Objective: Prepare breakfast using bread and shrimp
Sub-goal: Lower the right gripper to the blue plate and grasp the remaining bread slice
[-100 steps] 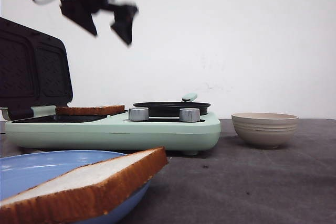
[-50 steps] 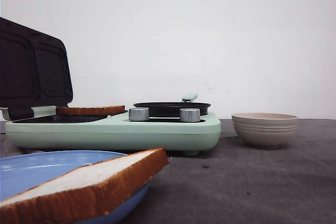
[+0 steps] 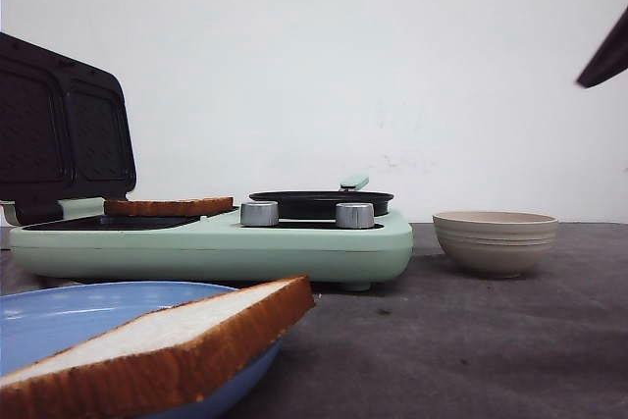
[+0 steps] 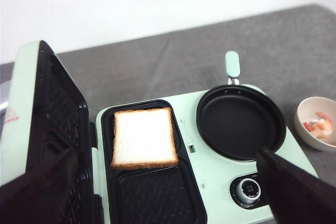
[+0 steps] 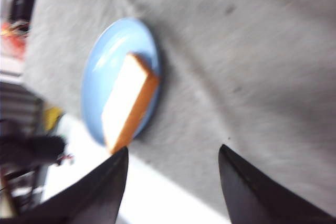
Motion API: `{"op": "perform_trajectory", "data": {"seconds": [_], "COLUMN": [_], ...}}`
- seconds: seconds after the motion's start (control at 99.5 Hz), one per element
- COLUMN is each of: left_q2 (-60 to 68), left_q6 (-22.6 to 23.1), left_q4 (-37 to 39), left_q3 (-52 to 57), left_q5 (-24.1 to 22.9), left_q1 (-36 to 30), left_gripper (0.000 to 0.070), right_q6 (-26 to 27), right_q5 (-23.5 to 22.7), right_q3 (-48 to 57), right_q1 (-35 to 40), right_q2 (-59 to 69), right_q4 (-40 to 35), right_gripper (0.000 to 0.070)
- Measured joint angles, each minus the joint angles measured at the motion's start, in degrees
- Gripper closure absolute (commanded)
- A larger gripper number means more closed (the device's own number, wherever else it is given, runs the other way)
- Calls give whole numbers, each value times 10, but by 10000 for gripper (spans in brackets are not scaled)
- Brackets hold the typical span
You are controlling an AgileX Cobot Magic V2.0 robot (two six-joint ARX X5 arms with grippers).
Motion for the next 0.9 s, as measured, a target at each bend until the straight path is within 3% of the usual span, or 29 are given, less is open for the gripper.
{"op": "perform_trajectory", "data": {"seconds": [0.191,0.322,0.482,0.693,0.904], "left_q2": [-114,-168,-219,-265,-297], "left_q6": [-19,-24,-26,-26,-26], "left_q4": [50,48,46,29,-3], "left_q3": [-120,-182,-237,-250,-250], "left_q5": [0,0,-3,-16,-39], "left_q1": [0,0,0,0,0], "left_gripper": [69,69,69,69,69], "right_q6": [107,175,213,265,304], "right_q5": [8,41,94,103,106], "right_q3": [-72,-95,-95,-95,-95], "right_q1": [89,156,231,301,337], "right_q2": [3,26,94,224,319], "right_q4": [137,220,275,431,527], "right_gripper": [360,360,360,360,360]}}
